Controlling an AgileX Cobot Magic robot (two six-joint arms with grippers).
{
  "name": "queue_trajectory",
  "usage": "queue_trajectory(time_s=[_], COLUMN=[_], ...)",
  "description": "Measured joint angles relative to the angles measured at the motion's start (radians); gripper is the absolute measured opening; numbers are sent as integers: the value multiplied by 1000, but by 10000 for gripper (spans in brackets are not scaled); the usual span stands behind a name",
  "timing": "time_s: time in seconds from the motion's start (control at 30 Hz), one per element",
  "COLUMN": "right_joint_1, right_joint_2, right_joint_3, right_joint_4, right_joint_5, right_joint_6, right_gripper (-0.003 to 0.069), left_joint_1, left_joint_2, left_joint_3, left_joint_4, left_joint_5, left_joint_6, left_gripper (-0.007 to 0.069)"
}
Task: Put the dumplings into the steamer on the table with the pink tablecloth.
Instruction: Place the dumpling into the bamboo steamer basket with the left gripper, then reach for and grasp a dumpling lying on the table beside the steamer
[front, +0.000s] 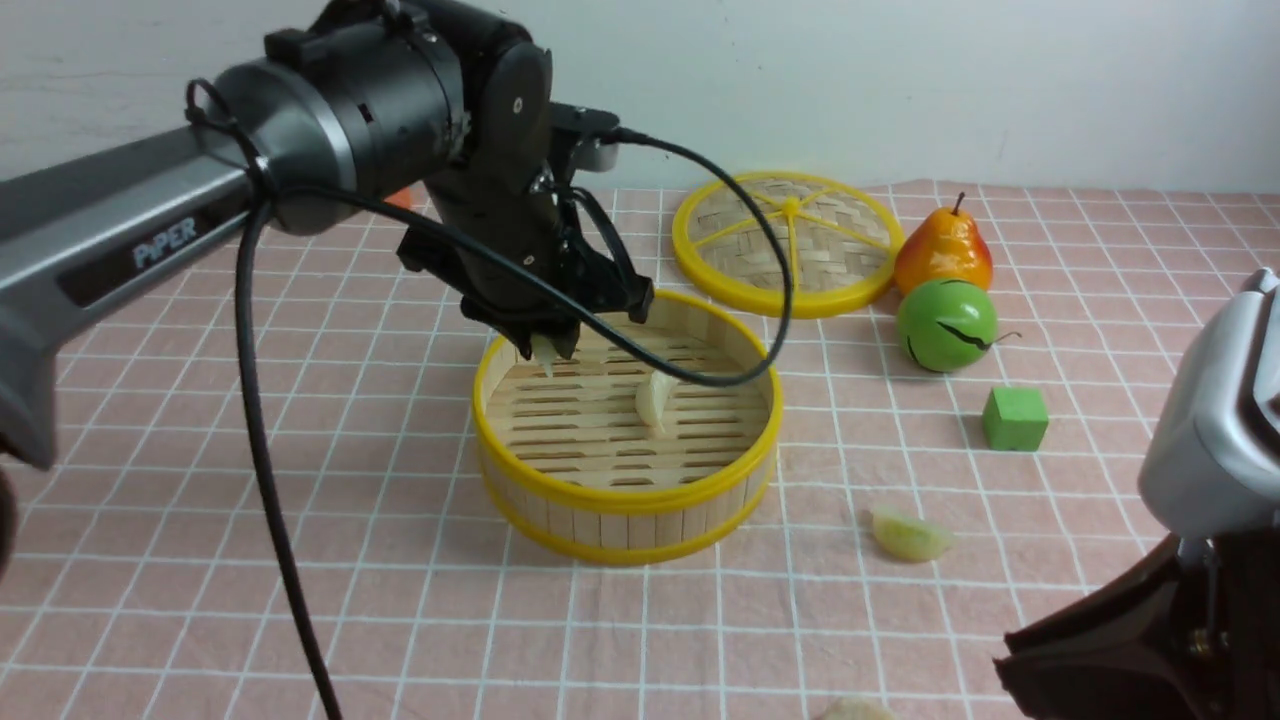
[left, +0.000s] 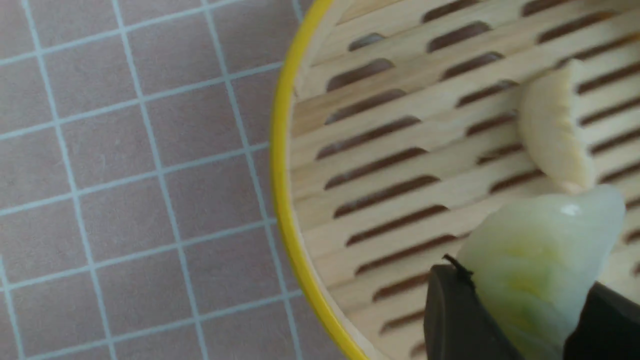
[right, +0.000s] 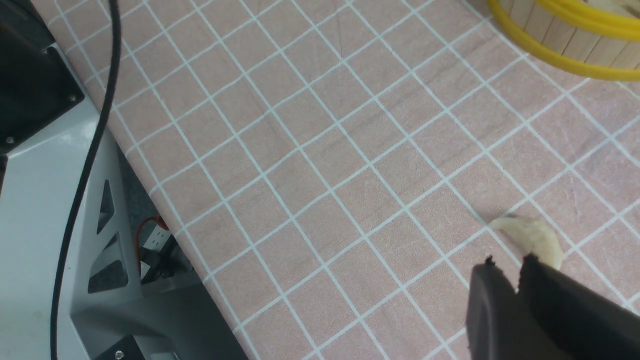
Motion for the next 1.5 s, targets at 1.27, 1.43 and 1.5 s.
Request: queue_trajectory(time_s=[1.27, 1.43, 1.5], right_joint_1=[-11, -11, -11], right_joint_2=[367, 386, 409], right_joint_3=[-137, -137, -137], right_joint_4=[-262, -257, -236], right_joint_5=[46, 42, 42], right_joint_6=[-96, -121, -148], right_gripper=[-20, 13, 62], left_joint_1=[14, 14, 14], left_joint_2=[-423, -665, -772], left_joint_3=[47, 332, 448], left_joint_4=[-16, -22, -40], left_joint_5=[285, 271, 247], left_joint_6=[15, 15, 14], left_gripper=[-14, -14, -14])
